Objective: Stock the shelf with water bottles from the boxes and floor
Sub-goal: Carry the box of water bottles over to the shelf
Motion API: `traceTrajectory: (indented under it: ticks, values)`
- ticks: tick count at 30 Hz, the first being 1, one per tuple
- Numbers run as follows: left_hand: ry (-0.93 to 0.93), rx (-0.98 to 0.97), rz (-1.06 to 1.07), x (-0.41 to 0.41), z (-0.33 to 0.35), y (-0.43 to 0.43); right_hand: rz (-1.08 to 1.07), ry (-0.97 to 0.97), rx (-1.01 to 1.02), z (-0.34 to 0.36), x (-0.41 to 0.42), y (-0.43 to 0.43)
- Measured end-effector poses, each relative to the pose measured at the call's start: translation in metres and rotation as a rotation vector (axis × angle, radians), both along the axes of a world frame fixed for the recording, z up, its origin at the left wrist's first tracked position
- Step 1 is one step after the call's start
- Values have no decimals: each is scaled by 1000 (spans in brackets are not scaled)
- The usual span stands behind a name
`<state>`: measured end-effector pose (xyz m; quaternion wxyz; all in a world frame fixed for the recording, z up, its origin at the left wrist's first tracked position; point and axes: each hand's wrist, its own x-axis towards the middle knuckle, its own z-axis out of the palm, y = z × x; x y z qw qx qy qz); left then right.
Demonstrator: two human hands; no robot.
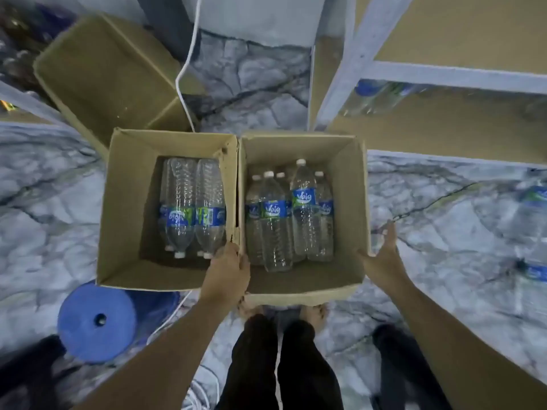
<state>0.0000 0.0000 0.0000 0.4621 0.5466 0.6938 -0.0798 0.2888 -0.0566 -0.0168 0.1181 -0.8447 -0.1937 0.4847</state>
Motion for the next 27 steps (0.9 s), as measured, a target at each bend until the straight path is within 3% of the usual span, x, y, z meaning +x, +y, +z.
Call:
traceTrajectory:
  ticks: [5,10,17,23,27]
  values:
    - [159,-42,168,10,-33,-15,-74,-4,-62,-28,-7,5]
    - [52,-181,331,37,-28,-7,60,-111,-114,-36,-14,5]
    - [-128,-108,192,27,-58,33,95,-138,-182,-50,5,18]
    - [21,-2,443,55,-88,42,183,-189,-230,-75,16,35]
    - [207,130,439,69,-97,54,298,-332,-210,-83,33,39]
